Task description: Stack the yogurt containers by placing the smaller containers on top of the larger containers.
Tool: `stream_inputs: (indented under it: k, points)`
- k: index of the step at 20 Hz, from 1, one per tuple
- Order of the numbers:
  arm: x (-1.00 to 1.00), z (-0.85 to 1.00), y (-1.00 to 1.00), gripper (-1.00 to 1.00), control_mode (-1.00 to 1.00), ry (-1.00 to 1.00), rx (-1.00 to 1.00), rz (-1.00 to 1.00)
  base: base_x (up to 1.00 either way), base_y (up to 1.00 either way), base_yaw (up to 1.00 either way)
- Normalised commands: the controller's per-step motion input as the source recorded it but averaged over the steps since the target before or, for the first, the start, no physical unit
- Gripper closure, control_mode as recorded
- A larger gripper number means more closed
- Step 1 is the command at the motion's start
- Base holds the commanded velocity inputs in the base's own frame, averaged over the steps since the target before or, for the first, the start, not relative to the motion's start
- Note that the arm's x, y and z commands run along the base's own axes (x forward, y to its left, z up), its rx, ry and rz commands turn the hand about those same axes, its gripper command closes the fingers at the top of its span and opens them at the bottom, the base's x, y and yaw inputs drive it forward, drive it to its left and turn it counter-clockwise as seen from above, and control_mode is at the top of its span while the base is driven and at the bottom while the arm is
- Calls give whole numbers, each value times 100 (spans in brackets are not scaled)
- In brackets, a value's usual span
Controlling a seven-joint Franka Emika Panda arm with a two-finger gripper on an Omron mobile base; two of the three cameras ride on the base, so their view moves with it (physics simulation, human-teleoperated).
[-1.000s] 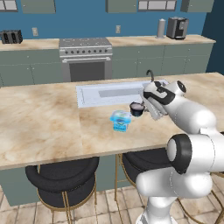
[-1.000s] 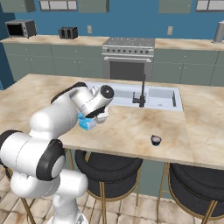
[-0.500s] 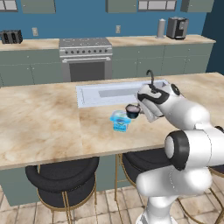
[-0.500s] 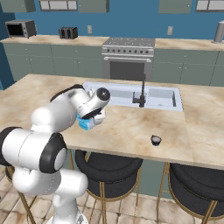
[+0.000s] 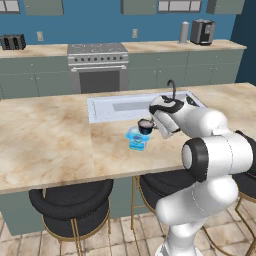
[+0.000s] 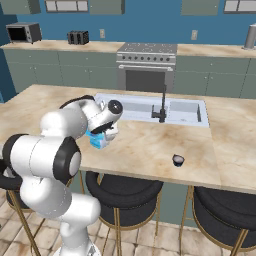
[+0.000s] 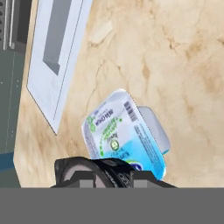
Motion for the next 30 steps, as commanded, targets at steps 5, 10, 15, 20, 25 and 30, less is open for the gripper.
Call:
stream_inputs:
  k: [5,10,15,20,25,30]
  points:
    - [18,-18,9,100,-100,0,0,0,0,0,0]
    - [10,-24,1,100,-100,0,0,0,0,0,0]
    - [9,-22,0,100,-100,0,0,0,0,0,0]
    - [12,-18,0,100,-100,0,0,0,0,0,0]
    - [22,-15,0,100,-100,0,0,0,0,0,0]
    - [27,-11,6,100,-100,0,0,0,0,0,0]
